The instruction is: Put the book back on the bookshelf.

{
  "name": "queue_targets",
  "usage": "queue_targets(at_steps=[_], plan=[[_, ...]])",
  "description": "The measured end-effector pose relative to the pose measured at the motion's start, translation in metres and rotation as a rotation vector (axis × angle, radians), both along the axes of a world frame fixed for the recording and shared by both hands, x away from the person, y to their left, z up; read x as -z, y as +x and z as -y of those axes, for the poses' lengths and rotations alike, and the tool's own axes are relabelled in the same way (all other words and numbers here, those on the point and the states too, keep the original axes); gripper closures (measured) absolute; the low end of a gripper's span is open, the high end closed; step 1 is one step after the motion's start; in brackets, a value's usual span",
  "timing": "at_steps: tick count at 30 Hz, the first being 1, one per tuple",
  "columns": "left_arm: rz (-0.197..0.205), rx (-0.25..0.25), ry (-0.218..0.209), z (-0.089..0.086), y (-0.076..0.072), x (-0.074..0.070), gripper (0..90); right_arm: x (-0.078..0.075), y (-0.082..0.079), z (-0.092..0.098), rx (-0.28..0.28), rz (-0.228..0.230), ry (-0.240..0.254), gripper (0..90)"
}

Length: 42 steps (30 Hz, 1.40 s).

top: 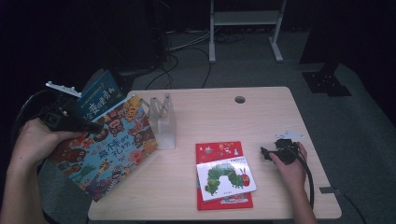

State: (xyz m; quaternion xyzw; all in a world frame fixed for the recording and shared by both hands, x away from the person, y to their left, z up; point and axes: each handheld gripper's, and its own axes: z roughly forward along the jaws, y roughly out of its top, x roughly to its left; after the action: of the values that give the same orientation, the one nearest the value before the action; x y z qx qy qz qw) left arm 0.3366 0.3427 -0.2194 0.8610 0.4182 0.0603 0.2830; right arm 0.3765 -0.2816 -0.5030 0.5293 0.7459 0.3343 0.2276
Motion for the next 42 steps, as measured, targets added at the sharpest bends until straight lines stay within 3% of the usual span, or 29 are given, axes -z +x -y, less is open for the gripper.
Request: queue_targets(at_steps=[1,14,20,22,27,37,42], plan=[[0.001,-0.037,0.006,-0.006,-0.001,0.001,80.3,0.0,0.0,0.0,0.0,0.0,0.0,16.2],[-0.014,-0.178,0.039,-0.034,-0.005,0.008,80.3,0.0,0.0,0.0,0.0,0.0,0.0,16.2],[0.001,-0.237,0.067,-0.034,0.0,0.014,80.3,0.0,0.0,0.0,0.001,0.0,0.0,16.3],[0.015,-0.26,0.06,-0.034,0.0,0.015,80.2,0.0,0.0,0.0,0.0,0.0,-0.001,16.3],[0.036,-0.289,0.029,-0.035,0.0,0.014,80.3,0.0,0.0,0.0,0.001,0.0,-0.001,16.3],[0.061,-0.316,0.066,-0.021,0.004,0.012,80.3,0.0,0.0,0.0,0.001,0.0,-0.001,16.3],[0.045,-0.294,0.078,-0.011,0.007,0.015,80.4,0.0,0.0,0.0,0.001,0.0,-0.001,16.3]])
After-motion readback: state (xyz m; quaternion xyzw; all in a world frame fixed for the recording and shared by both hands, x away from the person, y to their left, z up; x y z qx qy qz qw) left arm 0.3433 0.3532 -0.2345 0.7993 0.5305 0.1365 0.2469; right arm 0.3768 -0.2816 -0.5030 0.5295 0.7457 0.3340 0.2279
